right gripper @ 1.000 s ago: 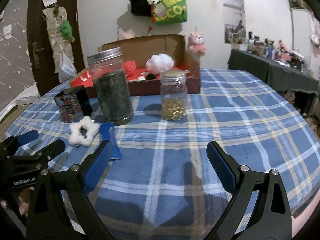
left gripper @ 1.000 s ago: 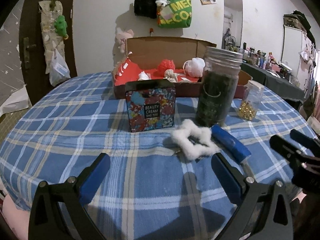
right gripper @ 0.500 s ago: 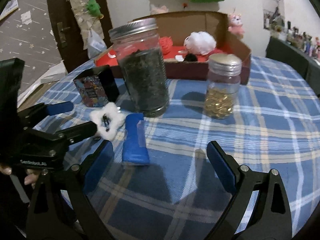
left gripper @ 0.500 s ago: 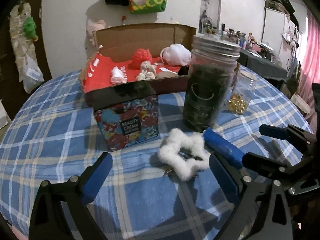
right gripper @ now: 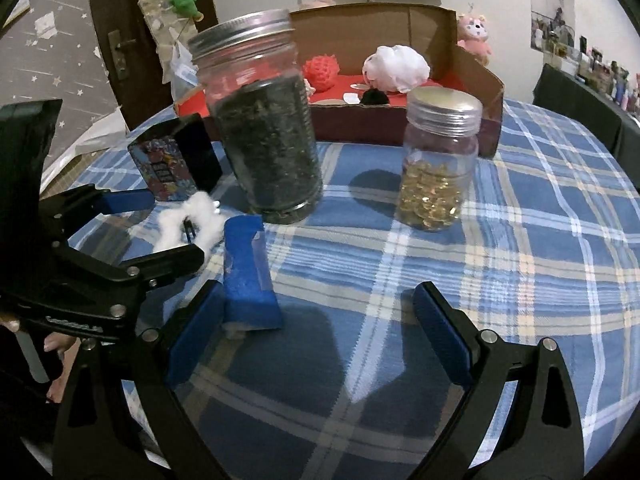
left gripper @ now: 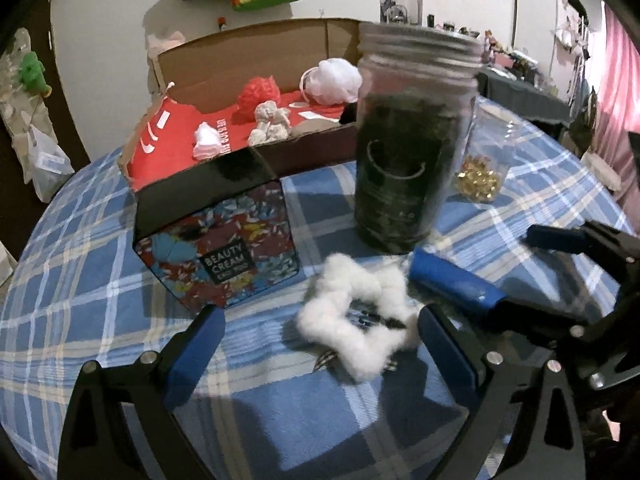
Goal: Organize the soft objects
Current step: 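Grasp the white fluffy star scrunchie with the left tool while the right tool grasps the blue sponge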
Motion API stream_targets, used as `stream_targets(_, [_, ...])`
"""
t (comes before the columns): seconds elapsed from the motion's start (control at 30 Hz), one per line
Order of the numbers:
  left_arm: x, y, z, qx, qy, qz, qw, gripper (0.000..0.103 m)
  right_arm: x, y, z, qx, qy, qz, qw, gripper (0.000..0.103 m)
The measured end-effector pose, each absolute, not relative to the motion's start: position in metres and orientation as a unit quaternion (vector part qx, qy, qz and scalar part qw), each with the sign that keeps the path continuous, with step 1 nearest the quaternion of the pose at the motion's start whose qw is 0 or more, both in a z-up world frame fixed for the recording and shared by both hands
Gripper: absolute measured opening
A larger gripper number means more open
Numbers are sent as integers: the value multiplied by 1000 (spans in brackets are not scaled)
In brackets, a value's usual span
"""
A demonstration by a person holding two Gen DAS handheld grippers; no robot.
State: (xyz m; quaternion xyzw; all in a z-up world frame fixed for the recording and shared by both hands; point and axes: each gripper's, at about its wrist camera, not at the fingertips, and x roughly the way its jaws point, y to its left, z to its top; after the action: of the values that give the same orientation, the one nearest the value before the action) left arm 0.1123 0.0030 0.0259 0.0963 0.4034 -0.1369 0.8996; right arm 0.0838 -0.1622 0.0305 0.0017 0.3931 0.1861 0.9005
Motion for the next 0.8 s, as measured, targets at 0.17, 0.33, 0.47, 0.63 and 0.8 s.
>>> stream_targets(0.17, [110,24,24,83,411,-118,900,100,84,-163,31,1,396,189,899,96])
stream_targets(0.33, [108,28,30,84,409,-129,899,93,85,-158,32,2,395,221,892,96])
stream_targets(0.47, [114,14,27,94,413,-150,894,84,88,-150,31,-10,395,242,886,96])
stream_targets(0.63, [117,6,24,93,412,-168,891,66,88,-141,31,-31,392,259,882,64])
stream_targets(0.8, [112,5,28,75,410,-186,890,41,86,-134,30,-45,384,263,884,23])
